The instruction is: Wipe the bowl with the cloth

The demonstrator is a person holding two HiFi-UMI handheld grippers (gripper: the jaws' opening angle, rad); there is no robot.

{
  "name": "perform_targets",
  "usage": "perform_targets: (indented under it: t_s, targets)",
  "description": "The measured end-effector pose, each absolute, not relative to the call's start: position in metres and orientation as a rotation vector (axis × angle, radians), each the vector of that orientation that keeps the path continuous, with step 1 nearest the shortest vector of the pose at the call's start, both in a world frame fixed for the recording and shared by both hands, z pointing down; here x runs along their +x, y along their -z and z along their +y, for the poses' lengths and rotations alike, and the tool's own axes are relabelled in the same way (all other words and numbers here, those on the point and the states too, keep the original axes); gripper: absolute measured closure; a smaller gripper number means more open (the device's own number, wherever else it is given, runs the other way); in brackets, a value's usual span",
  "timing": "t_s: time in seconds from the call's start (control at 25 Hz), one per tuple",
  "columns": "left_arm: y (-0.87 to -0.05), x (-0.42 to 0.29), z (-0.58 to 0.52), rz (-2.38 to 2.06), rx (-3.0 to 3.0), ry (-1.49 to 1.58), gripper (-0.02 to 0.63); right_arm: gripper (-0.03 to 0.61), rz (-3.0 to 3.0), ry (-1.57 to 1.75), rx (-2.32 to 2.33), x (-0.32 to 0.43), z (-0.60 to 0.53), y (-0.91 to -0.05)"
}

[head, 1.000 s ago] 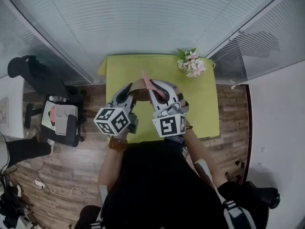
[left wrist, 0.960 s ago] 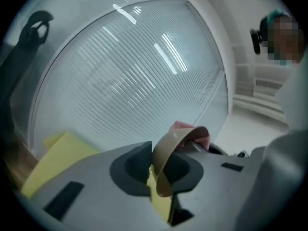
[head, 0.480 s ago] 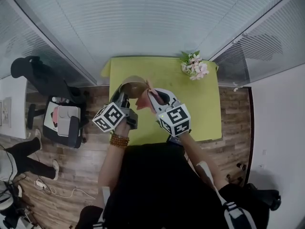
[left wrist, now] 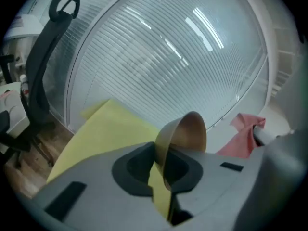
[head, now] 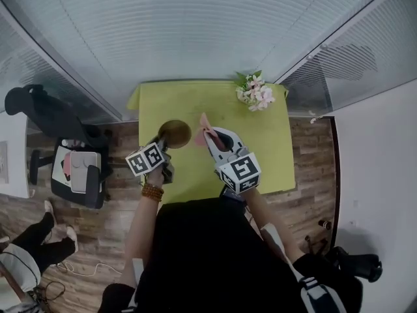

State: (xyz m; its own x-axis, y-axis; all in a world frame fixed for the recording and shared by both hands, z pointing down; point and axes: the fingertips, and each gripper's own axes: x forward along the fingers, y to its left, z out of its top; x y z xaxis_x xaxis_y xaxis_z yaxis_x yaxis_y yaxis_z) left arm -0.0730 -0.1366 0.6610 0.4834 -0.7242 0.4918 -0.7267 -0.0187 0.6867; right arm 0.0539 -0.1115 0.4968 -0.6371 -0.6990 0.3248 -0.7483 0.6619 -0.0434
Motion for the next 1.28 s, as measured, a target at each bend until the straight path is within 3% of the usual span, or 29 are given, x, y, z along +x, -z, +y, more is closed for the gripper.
perform_targets:
  t_s: [0.36,0.76,1.0,1.28]
  targets:
    - [-0.789,-0.022,-0.108,-1.036,1.518,-0.244,0.588,0.568,-2.521,-0.280,1.220,0.074,-0.106,-0.521]
    - [-0.824,-0.017,-0.106,-1.021,1.408,-0.248,0.584,0.566,-2.487,-0.309,1.237,0.084,-0.105,-0.533]
    - [-0.805,-0.012,-0.104,-0.885,1.424,-0.056,0.409,0.566,-2.492,-0.305,1.243,0.083,-0.106,-0.531]
    - [-0.748,-0.042,-0.089,-0.915,1.672,-0.040,0.380,0.566,-2.494,-0.290,1.264,0.090,-0.114,-0.530]
